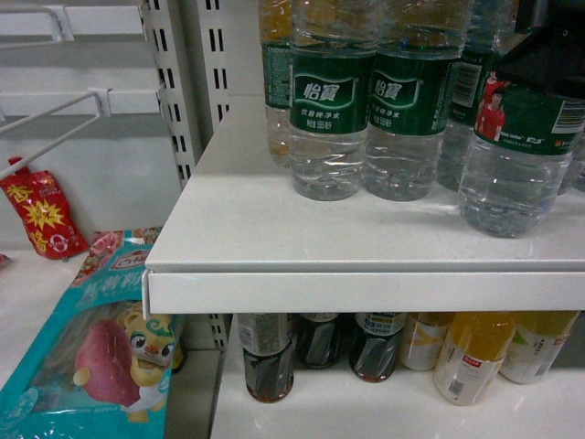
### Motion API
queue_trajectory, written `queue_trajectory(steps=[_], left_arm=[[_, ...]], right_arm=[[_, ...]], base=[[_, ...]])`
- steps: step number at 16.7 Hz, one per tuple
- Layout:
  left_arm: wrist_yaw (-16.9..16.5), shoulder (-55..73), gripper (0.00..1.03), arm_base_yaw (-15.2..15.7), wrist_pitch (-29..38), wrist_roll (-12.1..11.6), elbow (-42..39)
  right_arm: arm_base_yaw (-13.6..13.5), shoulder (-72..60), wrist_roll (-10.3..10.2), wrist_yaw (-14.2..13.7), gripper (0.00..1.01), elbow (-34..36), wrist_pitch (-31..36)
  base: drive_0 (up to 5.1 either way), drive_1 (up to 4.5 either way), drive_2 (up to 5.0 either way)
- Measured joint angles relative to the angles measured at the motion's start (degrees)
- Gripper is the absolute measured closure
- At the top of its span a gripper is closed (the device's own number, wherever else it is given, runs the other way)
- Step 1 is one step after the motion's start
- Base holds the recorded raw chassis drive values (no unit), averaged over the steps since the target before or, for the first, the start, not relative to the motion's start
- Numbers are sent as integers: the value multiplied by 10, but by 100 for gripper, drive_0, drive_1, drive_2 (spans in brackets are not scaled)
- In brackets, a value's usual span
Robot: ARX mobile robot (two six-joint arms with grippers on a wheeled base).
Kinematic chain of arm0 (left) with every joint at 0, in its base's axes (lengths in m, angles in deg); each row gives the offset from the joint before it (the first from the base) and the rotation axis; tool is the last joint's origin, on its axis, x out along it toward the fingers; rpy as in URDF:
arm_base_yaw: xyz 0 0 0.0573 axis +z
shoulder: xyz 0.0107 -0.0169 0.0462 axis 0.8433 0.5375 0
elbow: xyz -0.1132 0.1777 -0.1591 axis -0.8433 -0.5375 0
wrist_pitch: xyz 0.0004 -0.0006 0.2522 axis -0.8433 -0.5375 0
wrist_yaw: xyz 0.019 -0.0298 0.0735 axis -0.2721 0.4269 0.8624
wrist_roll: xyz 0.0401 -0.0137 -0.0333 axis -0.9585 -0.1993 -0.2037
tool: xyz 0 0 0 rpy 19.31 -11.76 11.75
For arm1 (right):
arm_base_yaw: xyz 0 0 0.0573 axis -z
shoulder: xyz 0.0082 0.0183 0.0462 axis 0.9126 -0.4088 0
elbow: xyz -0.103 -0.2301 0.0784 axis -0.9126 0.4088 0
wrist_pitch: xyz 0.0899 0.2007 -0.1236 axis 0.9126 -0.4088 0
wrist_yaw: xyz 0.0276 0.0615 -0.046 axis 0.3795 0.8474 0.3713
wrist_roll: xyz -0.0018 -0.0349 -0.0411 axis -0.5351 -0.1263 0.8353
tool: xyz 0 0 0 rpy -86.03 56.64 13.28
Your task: Move water from second to third shelf
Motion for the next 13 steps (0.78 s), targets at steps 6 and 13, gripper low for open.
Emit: queue_trajectory(steps=[6, 13], left_arm=[[0, 0, 5, 0, 0, 0, 0], [0, 0, 5, 0, 0, 0, 0]], right_arm=[[3, 1, -2, 0, 61, 1, 1], [7, 2, 3, -3, 28, 7, 16]], base=[[0, 0, 0], [0, 0, 0]])
